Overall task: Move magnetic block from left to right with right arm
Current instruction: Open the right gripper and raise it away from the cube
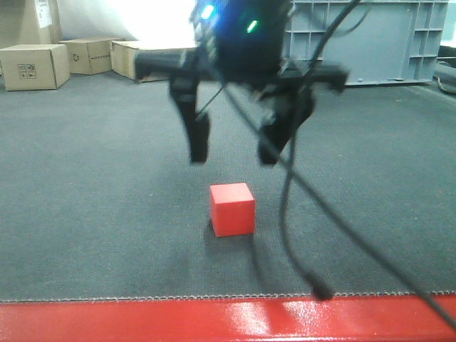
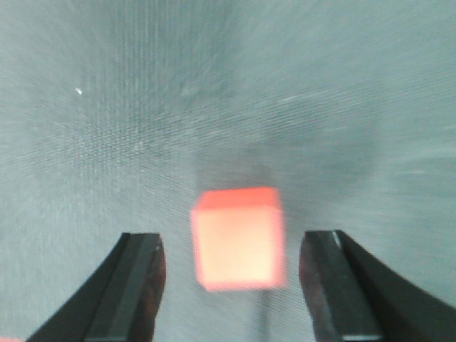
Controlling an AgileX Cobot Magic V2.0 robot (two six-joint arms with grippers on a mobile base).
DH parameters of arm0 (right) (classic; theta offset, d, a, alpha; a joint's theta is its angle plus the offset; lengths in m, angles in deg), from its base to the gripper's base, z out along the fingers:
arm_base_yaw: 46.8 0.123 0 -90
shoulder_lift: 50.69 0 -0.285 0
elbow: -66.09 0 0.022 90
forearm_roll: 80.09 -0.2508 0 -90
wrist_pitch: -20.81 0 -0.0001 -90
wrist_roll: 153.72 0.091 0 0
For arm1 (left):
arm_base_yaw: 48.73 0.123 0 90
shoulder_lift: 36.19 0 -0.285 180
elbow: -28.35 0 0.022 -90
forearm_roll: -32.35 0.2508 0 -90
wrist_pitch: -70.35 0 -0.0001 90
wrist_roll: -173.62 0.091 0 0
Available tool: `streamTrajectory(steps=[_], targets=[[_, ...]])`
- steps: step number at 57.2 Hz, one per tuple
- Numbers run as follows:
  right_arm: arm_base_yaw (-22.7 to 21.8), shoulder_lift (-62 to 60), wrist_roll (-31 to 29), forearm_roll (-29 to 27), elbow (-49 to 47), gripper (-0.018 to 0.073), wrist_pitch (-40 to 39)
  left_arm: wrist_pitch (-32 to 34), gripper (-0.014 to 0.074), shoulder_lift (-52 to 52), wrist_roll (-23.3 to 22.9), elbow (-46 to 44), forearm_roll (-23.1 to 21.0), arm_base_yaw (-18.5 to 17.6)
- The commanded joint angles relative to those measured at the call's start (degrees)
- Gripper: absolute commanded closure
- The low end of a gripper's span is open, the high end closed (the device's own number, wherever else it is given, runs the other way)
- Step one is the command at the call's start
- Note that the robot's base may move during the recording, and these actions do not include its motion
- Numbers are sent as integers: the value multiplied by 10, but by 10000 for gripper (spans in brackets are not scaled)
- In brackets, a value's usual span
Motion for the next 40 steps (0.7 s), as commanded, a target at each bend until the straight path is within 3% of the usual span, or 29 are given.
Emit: streamTrajectory(steps=[1, 12, 31, 40], targets=[[-14, -71, -18, 21, 22, 45, -34, 45, 722, 5, 0, 4, -1, -2], [-58, -166, -108, 21, 133, 76, -118, 45, 722, 5, 0, 4, -1, -2], [-184, -324, -319, -58, 297, 519, -245, 45, 722, 5, 0, 4, -1, -2], [-252, -400, -393, -86, 366, 524, -312, 45, 722, 5, 0, 4, -1, -2]])
